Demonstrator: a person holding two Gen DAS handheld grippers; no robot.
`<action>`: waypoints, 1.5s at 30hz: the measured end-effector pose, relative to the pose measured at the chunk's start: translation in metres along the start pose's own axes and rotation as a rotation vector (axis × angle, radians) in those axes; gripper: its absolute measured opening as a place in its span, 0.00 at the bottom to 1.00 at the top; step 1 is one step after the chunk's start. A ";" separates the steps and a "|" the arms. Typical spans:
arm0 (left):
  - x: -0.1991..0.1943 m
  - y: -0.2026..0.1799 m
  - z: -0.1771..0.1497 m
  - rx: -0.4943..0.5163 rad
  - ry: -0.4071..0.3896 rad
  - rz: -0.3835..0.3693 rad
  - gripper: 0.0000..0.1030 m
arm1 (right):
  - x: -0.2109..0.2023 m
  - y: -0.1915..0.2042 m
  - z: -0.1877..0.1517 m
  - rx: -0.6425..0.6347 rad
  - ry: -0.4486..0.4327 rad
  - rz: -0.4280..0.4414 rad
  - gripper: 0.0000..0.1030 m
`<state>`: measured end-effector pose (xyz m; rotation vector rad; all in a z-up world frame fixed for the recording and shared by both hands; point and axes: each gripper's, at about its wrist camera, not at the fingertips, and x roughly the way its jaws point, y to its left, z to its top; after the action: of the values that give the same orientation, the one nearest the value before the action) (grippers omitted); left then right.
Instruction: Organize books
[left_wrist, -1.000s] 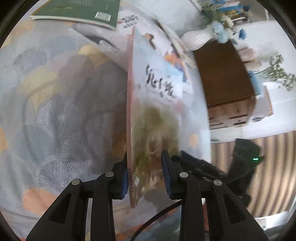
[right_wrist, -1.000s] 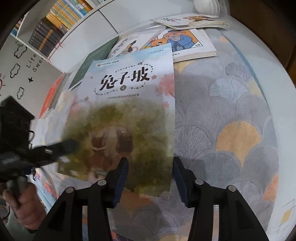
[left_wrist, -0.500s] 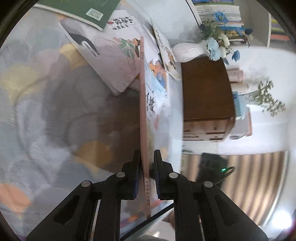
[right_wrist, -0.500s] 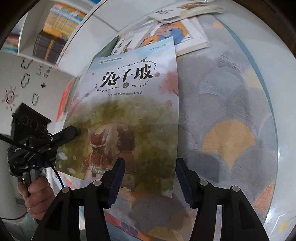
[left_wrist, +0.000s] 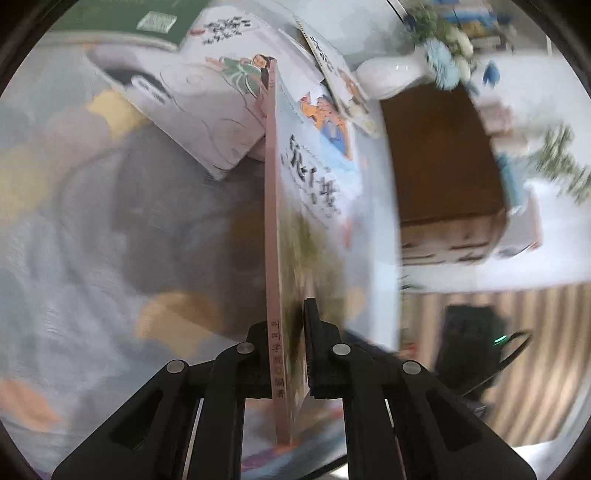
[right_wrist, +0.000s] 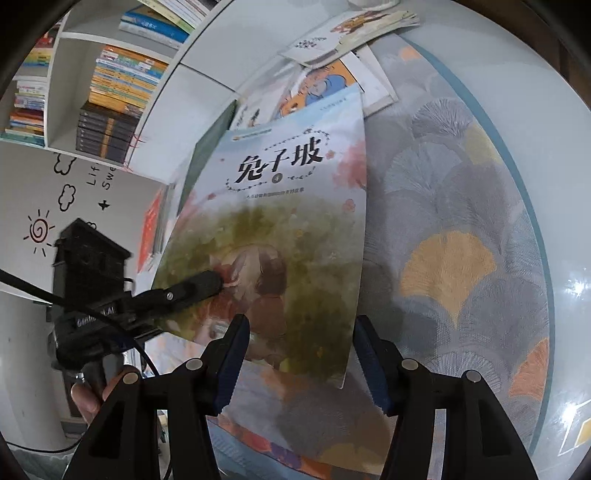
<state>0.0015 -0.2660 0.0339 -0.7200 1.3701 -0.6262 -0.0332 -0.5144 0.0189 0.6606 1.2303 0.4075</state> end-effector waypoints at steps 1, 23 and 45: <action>-0.001 0.001 0.002 -0.029 -0.002 -0.055 0.07 | -0.001 -0.001 0.000 0.003 0.001 0.009 0.55; -0.030 -0.017 0.000 0.064 -0.038 -0.074 0.06 | -0.015 0.038 0.001 -0.119 -0.123 0.016 0.31; -0.289 0.044 0.021 0.182 -0.412 0.001 0.09 | 0.063 0.328 0.002 -0.735 -0.197 -0.082 0.32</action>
<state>-0.0084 -0.0159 0.1861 -0.6577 0.9218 -0.5560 0.0076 -0.2309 0.1897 0.0163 0.8286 0.6617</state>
